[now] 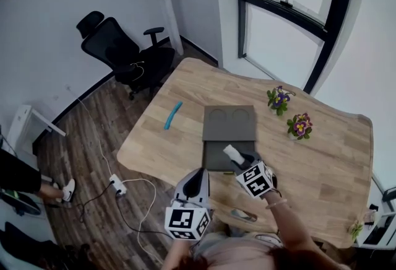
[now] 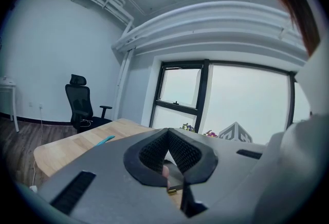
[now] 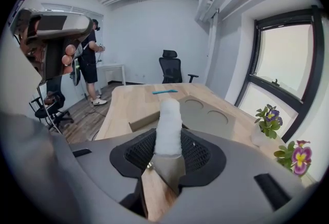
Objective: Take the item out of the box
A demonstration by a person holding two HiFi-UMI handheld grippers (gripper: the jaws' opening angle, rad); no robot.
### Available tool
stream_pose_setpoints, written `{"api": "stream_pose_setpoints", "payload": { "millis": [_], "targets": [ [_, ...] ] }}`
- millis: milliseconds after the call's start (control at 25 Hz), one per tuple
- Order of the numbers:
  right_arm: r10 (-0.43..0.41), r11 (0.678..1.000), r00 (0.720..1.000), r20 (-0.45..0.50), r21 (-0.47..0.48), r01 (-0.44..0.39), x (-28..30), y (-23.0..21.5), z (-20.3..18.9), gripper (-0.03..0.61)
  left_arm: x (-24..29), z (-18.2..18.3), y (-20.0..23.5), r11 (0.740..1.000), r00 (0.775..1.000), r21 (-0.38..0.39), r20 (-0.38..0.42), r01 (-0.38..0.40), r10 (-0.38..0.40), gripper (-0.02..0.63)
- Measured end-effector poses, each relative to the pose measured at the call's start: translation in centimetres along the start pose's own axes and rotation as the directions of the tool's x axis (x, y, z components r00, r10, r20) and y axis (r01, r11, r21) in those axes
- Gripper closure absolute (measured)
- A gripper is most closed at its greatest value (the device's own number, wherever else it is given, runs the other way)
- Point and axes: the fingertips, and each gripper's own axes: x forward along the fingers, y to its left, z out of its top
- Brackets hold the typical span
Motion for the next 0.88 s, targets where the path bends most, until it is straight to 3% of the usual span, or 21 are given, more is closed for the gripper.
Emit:
{"api": "stream_pose_setpoints", "payload": {
  "millis": [400, 880],
  "targets": [
    [-0.059, 0.993, 0.995, 0.078, 0.106, 0.051, -3.7, 0.5, 1.4, 0.439, -1.3, 0.5, -0.5, 0.999, 0.999, 0.026, 0.008, 0.040, -0.041, 0.612],
    [-0.131, 0.981, 0.972, 0.194, 0.170, 0.098, -8.8, 1.0, 3.6, 0.439, -2.9, 1.5, -1.6, 0.995, 0.995, 0.050, 0.030, 0.092, -0.093, 0.612]
  ]
}}
